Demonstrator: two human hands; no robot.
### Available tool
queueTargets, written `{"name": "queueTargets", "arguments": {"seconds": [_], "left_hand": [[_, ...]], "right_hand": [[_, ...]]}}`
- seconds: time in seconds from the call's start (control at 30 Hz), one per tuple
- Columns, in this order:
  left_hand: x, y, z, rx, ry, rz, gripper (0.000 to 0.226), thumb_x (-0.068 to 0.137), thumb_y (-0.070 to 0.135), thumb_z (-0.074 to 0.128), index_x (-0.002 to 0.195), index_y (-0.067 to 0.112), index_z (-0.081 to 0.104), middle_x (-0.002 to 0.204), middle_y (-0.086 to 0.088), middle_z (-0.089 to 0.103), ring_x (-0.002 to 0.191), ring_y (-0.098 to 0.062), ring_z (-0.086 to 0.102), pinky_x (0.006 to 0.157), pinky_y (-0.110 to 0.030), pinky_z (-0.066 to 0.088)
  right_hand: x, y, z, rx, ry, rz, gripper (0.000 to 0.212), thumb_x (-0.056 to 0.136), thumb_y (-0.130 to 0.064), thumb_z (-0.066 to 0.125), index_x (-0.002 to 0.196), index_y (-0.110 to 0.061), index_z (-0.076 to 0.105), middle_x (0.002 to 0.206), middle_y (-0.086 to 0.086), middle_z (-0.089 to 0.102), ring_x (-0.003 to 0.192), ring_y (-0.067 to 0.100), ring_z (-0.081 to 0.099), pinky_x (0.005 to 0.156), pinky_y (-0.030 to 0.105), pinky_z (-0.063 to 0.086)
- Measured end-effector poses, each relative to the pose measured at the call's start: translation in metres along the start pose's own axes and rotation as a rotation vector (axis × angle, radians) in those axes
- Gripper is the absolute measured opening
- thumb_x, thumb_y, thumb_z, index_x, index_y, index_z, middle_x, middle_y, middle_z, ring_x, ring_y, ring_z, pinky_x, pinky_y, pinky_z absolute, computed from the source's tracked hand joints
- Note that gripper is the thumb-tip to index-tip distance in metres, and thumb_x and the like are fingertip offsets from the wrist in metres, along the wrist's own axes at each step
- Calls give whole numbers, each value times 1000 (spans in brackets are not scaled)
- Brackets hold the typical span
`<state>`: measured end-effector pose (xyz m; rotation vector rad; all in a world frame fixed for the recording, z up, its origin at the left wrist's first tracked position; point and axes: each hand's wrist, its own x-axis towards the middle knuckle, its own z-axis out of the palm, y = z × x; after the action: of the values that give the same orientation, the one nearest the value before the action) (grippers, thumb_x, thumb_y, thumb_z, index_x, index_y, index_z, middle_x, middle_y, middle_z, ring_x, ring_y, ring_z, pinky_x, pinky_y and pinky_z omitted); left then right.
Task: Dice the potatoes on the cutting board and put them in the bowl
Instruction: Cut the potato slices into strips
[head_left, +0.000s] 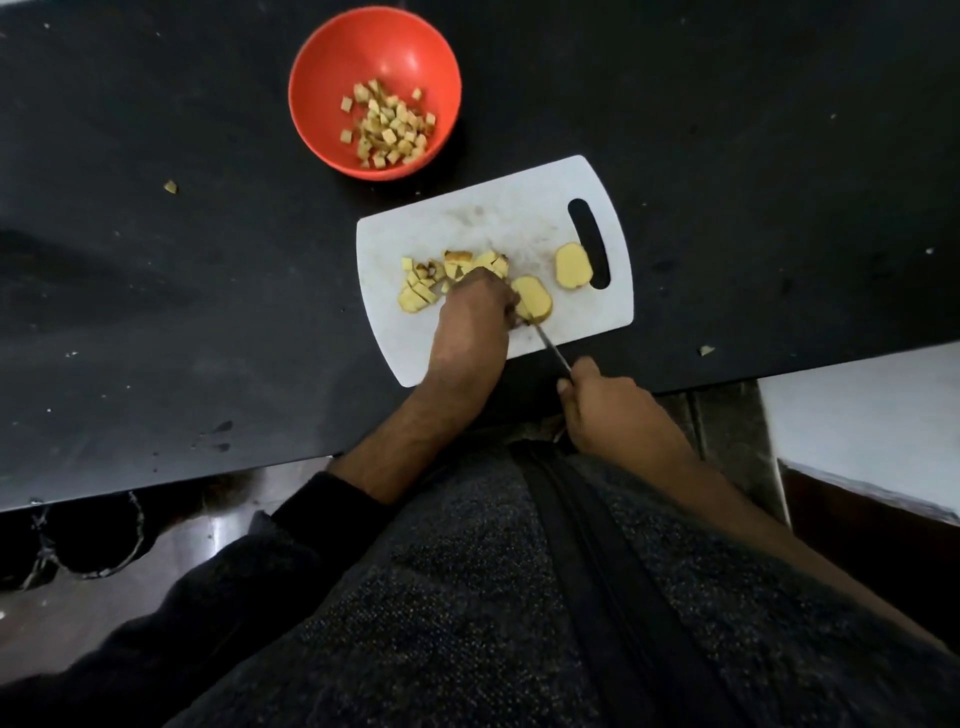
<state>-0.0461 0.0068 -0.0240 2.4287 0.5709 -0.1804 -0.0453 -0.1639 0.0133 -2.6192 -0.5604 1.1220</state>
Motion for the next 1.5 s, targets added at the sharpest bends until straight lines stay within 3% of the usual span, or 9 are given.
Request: {"name": "queueTargets", "arguments": {"seconds": [0.13, 0.23, 0.37, 0.47, 0.77, 1.0, 1.1, 1.23, 1.5], "left_hand": [[-3, 4, -1, -32, 3, -80, 29, 82, 31, 80, 75, 9, 63, 81, -5, 64, 72, -19, 61, 66, -29, 45], [-6, 12, 4, -38, 30, -98, 45, 82, 43, 79, 103, 7, 62, 94, -11, 64, 86, -26, 59, 69, -34, 44], [-6, 20, 7, 67, 28, -82, 57, 86, 49, 72, 115, 3, 55, 112, -15, 60, 102, -31, 57, 75, -33, 39], [-8, 23, 12, 102, 35, -36, 62, 87, 46, 72, 126, 2, 49, 126, -16, 53, 114, -33, 54, 87, -38, 45], [-12, 16, 11, 168, 33, 48, 44, 93, 28, 66, 130, 11, 52, 130, -13, 45, 119, -32, 47, 78, -45, 52], [-14, 2, 8, 58, 34, 118, 49, 83, 5, 66, 130, 8, 55, 127, -13, 53, 119, -33, 48, 94, -48, 47], [-14, 0, 9, -10, 36, 99, 51, 82, 9, 70, 131, 8, 54, 128, -12, 52, 119, -32, 49, 96, -47, 47], [-16, 4, 11, -32, 60, 54, 52, 84, 32, 77, 124, 6, 56, 124, -12, 50, 117, -32, 48, 88, -43, 47], [-14, 4, 7, 169, 84, 157, 34, 87, 18, 70, 117, 4, 62, 117, -17, 55, 110, -35, 52, 84, -45, 47]], "right_hand": [[3, 6, -15, 30, 263, -75, 22, 104, -36, 32, 94, -17, 37, 66, 3, 50, 58, 27, 51, 54, 38, 41], [16, 17, -13, -50, 238, -36, 23, 104, -36, 33, 95, -15, 37, 68, 4, 47, 63, 31, 53, 56, 39, 42], [19, 28, -8, -74, 200, -23, 20, 104, -37, 32, 97, -18, 35, 72, 5, 46, 66, 31, 47, 60, 37, 38], [12, 29, -4, -69, 163, -40, 21, 105, -36, 33, 97, -17, 36, 68, 1, 41, 63, 29, 43, 58, 37, 34], [6, 26, 5, -20, 58, -73, 22, 105, -35, 34, 94, -16, 32, 64, 0, 35, 61, 29, 39, 57, 37, 33], [0, 22, 3, -66, 86, -50, 23, 105, -39, 33, 94, -18, 33, 65, -2, 35, 64, 29, 40, 58, 37, 33], [-5, 18, -6, -102, 137, -48, 23, 104, -39, 32, 94, -19, 32, 66, -2, 35, 64, 29, 40, 59, 37, 32], [-2, 11, -15, -126, 228, -71, 20, 104, -38, 33, 95, -19, 33, 66, -3, 35, 61, 26, 39, 59, 36, 34], [31, 10, -4, -133, 273, -112, 23, 105, -38, 31, 98, -16, 34, 75, 8, 48, 71, 39, 57, 58, 41, 41]]}}
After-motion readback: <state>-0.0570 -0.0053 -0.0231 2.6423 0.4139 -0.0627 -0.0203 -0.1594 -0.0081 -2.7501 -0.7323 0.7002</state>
